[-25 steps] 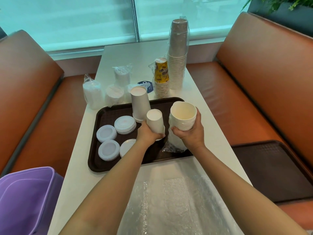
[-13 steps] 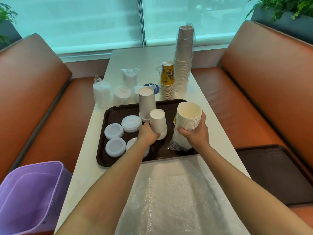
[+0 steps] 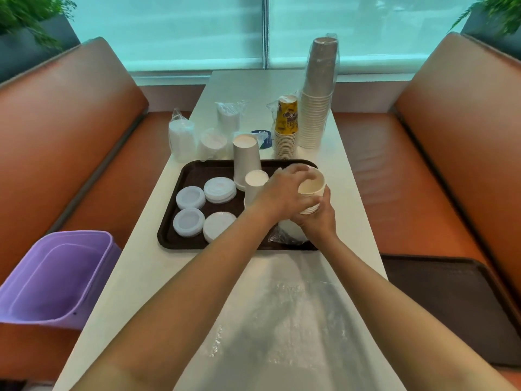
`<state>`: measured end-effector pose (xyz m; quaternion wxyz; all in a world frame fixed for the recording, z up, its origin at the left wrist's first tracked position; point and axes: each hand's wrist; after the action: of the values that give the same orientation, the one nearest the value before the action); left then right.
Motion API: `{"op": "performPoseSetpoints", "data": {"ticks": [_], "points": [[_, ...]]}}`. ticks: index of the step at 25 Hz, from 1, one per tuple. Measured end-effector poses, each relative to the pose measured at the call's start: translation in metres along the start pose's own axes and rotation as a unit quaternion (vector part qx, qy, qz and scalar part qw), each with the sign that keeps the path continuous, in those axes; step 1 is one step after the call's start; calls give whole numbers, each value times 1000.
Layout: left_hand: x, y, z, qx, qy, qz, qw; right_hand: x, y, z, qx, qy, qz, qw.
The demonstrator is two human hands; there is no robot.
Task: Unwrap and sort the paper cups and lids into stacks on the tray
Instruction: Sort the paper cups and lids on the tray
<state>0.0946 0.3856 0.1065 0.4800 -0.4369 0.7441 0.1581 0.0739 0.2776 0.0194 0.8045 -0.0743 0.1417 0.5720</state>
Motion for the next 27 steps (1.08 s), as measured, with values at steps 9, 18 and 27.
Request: {"op": "performPoseSetpoints", "data": {"ticks": [9, 18, 27], "points": [[4, 1, -22, -32, -190, 57, 980, -6, -8, -13, -12, 8, 44, 999], [-10, -2, -23, -38, -89, 26, 995, -7, -5, -14, -35, 28, 41, 998], [-54, 1, -29, 48, 91, -175, 979, -3, -5, -16, -41, 9, 14, 999]]}}
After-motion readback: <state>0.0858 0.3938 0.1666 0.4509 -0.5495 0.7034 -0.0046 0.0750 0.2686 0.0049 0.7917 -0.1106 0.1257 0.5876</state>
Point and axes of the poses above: each hand's wrist, its own y-axis away from the middle knuckle, its own x-axis out of the palm, z = x × y, and after that the axes turned 7 degrees about x, right-handed
